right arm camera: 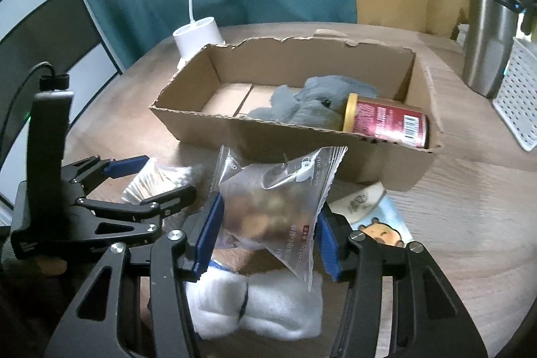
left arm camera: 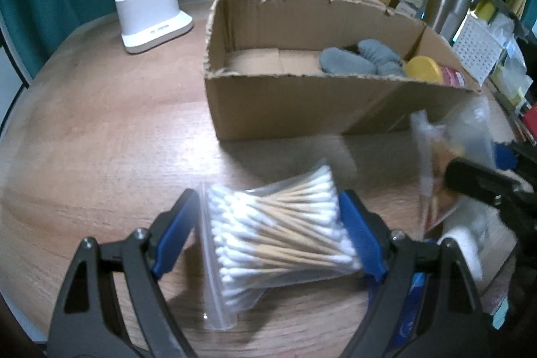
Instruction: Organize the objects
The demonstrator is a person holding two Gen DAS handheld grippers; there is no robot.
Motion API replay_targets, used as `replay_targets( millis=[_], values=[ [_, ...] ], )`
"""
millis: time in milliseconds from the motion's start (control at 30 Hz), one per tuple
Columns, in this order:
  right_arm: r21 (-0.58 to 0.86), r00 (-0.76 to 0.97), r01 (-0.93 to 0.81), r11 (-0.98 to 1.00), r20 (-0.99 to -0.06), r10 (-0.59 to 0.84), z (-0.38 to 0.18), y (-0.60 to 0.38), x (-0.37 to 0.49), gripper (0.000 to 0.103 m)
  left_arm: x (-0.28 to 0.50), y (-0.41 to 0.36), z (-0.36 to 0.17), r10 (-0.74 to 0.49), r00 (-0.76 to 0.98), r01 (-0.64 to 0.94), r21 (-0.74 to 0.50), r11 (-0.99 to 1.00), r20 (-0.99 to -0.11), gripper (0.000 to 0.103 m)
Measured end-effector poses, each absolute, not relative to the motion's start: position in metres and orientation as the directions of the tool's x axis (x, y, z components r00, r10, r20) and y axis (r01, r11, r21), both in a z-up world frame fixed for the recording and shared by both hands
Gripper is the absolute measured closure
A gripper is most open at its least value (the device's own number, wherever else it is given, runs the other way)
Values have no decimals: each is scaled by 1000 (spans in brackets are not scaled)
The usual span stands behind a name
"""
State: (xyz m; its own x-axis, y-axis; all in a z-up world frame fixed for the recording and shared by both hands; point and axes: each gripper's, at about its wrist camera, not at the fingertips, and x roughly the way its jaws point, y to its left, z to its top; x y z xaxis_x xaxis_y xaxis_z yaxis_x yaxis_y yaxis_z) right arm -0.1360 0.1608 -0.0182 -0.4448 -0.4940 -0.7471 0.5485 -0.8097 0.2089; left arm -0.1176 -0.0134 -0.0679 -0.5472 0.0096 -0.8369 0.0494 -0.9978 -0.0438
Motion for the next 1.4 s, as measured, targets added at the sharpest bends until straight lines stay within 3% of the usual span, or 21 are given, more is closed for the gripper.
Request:
replay_targets(
  millis=[233,1167,1267,1400],
  values=[
    [202,-474,544,-814,-727,-497,-8,171,-132,48,-112,-10,-67,25,-559,41,-57,-998,-829,25],
    [159,-564,536,-829,-663,-492,36,196,-124,48,-101,5,-2,80,-685,9,-117,-993,-725,26],
    [158,-573,532,-832,-656,-491,40,200,-126,48,-103,8,3,92,-689,-1,-127,-992,-719,35],
    [161,-578,530,-833,-650,-494,43,204,-128,48,-105,11,5,85,-695,-2,-117,-993,-714,35]
  ],
)
